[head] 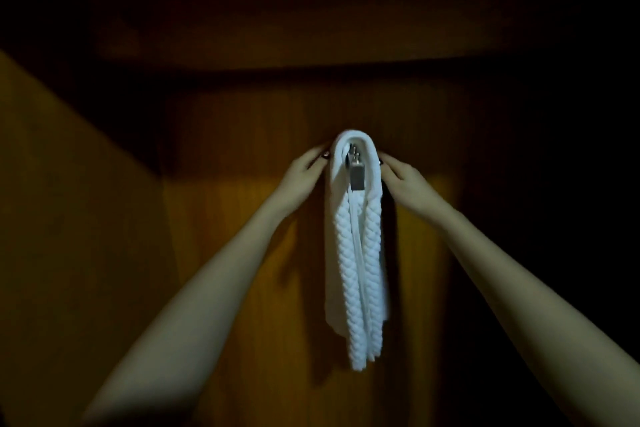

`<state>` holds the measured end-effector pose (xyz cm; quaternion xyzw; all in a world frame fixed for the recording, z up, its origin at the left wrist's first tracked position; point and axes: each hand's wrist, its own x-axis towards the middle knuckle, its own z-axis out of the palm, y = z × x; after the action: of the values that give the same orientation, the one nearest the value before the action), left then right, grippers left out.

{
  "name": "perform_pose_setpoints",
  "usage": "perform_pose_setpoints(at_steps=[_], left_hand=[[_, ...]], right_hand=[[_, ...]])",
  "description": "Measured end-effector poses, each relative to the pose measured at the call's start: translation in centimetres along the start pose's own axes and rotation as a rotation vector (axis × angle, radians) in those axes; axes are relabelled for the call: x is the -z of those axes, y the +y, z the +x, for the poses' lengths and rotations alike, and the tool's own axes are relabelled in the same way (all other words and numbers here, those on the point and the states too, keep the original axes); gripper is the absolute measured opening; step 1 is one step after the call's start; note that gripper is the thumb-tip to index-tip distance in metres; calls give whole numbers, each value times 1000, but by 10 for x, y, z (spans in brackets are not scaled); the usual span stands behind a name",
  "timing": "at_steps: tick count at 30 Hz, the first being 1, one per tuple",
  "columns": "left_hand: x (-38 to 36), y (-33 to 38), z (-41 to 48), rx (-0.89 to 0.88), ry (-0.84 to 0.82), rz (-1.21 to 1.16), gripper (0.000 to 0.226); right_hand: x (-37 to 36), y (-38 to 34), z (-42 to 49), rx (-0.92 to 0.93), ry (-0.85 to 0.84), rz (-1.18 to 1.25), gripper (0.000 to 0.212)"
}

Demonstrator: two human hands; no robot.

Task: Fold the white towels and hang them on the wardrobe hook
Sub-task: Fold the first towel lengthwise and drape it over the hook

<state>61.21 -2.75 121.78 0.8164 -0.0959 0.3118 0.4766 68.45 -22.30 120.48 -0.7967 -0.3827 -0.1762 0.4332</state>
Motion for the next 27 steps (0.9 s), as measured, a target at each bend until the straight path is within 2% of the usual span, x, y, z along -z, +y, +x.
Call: perform_pose_setpoints(at_steps=[3,6,10,17,20,24,27], left_hand=[[-1,-14,-28,68,-33,-133,41],[-6,-14,-52,3,-61,-197,47],[-25,-18,-81,-24,-127,-155,67],[-31,-36,-84,-57,-2,-61,46],[-29,-40,-80,-51,2,1,42],[-31,-45,-81,-68,64,24,41],[-40,-53,-84,-3,97,6,52]], right_hand=[[-10,-1,-27,8,-28,164,47],[-20,-9,-51,15,-30,312,48],[-33,-19,-66,29,1,234,64],[-51,-26,-74,14,125,176,83],[-61,-27,-70,-61,242,88,66],[-60,-14,-75,-92,268,68,18],[-53,-6,-81,-72,272,107,22]])
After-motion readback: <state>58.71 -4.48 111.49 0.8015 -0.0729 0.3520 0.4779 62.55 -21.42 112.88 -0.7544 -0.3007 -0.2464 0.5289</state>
